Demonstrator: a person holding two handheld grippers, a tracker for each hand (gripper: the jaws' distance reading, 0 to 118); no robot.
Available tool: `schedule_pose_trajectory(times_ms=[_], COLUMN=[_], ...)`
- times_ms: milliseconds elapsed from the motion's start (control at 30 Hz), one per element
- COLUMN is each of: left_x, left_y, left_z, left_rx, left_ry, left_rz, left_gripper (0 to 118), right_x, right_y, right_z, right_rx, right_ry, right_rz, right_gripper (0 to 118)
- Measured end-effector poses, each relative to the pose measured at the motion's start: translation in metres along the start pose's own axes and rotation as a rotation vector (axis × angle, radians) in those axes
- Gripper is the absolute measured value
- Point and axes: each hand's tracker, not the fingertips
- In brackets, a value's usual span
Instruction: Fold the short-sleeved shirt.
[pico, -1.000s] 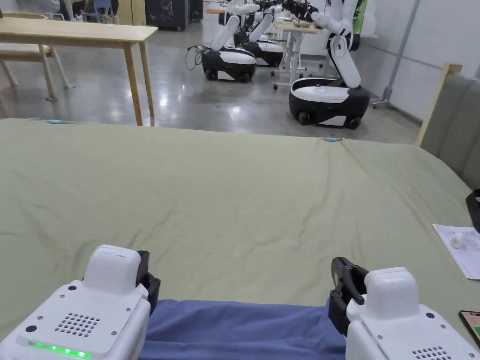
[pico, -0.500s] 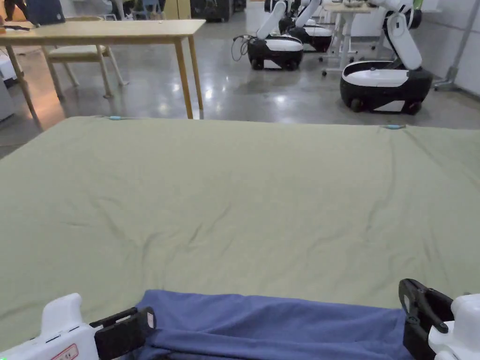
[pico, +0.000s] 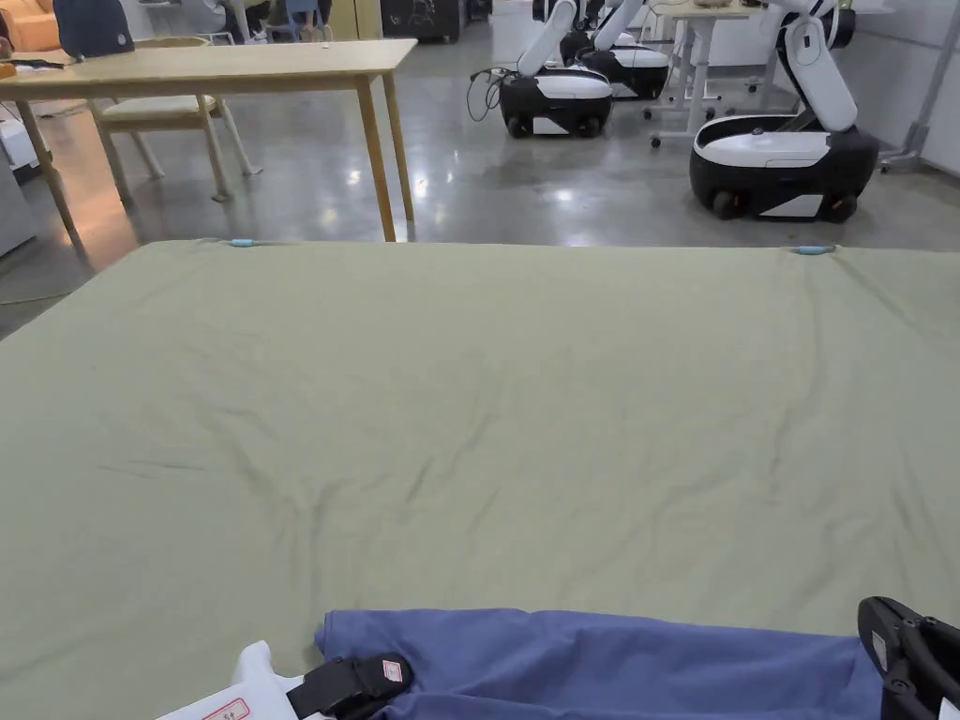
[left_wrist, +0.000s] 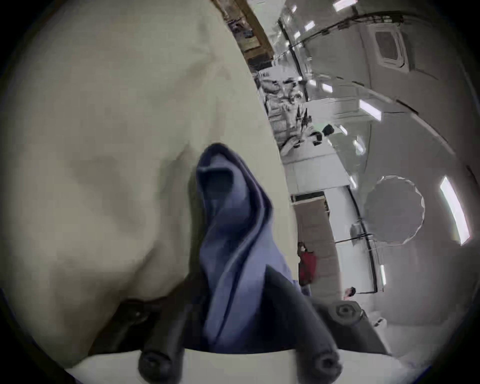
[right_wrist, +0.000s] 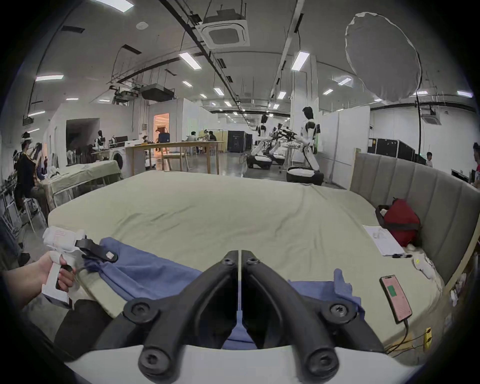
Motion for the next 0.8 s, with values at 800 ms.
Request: schedule_pose_trajectory(times_ms=[800], left_x=[0.141], left_y=[-0.215], left_z=[-0.156], left_rx=[-0.114], left_ry=[0.513], left_rz=[-1.310], left_gripper=[6], right_x=[0.023], right_y=[-0.022], right_z=[0.027], right_rx=[0.001], right_ry=[-0.004], right_rz=[-0.036], right_gripper=[3])
